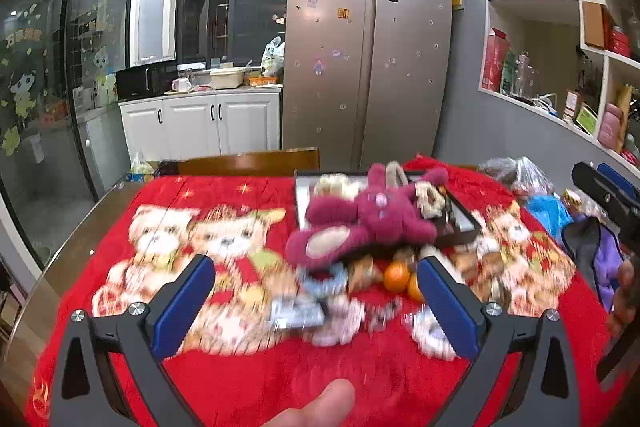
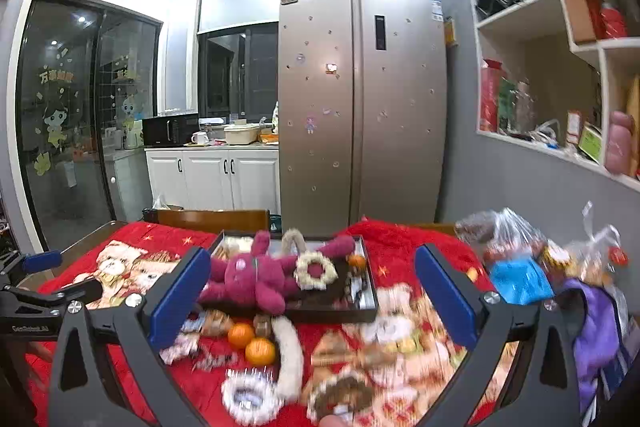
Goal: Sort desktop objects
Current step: 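Withdraw both open tools from the box back over the table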
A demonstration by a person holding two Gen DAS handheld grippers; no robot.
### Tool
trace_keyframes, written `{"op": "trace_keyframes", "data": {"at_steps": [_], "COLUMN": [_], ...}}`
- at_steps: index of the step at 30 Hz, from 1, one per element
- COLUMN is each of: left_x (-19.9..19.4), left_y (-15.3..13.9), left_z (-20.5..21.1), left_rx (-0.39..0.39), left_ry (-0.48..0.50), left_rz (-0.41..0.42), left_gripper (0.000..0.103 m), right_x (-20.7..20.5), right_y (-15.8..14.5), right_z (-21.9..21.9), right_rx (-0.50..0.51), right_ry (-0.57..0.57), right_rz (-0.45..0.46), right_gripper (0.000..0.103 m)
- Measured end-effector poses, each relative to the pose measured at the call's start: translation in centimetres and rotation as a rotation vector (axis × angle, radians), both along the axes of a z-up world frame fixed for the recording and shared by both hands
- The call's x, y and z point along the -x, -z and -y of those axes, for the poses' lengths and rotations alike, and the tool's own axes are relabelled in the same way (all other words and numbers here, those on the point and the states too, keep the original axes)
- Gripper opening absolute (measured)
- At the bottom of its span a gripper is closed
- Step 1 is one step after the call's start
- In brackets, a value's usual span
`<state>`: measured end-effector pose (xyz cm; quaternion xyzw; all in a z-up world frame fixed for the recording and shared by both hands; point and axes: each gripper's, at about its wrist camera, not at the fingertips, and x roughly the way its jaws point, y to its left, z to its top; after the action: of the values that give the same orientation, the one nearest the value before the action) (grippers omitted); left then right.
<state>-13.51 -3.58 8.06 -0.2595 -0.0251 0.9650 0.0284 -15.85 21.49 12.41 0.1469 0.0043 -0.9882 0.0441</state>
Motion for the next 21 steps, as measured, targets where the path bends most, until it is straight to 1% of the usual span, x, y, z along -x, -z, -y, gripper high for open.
{"op": "trace_keyframes", "data": {"at_steps": [2, 5, 7, 10, 12, 15, 18, 21], "left_x": [-1.9, -4.5, -5.5, -6.0, -6.0, -6.2, -5.9, -5.6], "left_y": [1.2, 3.1, 4.3, 5.7, 6.2, 6.9, 7.5, 8.0], "left_z": [0.4, 0.9, 1.0, 0.8, 0.4, -0.2, -0.5, -0.4], "left_rx": [-0.014, -0.039, -0.052, -0.041, -0.028, -0.002, 0.014, 0.013], "left_ry": [-0.004, -0.015, -0.017, -0.007, 0.002, 0.011, 0.026, 0.028], "left_rz": [-0.001, -0.004, -0.01, 0.002, 0.008, 0.005, 0.019, 0.034], "left_gripper": [0.103, 0.103, 0.103, 0.103, 0.103, 0.103, 0.103, 0.103], "right_x": [-2.0, -4.6, -5.9, -7.0, -7.6, -7.7, -7.3, -6.8], "right_y": [1.0, 3.2, 5.1, 7.7, 8.9, 9.9, 10.6, 11.0], "right_z": [-0.4, -0.9, -1.3, -1.4, -0.9, 0.1, 0.7, 1.1], "right_rx": [0.021, 0.068, 0.122, 0.193, 0.182, 0.151, 0.139, 0.138], "right_ry": [0.007, 0.001, 0.003, -0.033, -0.027, -0.051, -0.062, -0.072], "right_rz": [0.017, 0.038, 0.063, 0.109, 0.121, 0.142, 0.158, 0.174], "right_gripper": [0.103, 0.103, 0.103, 0.103, 0.103, 0.103, 0.103, 0.103]}}
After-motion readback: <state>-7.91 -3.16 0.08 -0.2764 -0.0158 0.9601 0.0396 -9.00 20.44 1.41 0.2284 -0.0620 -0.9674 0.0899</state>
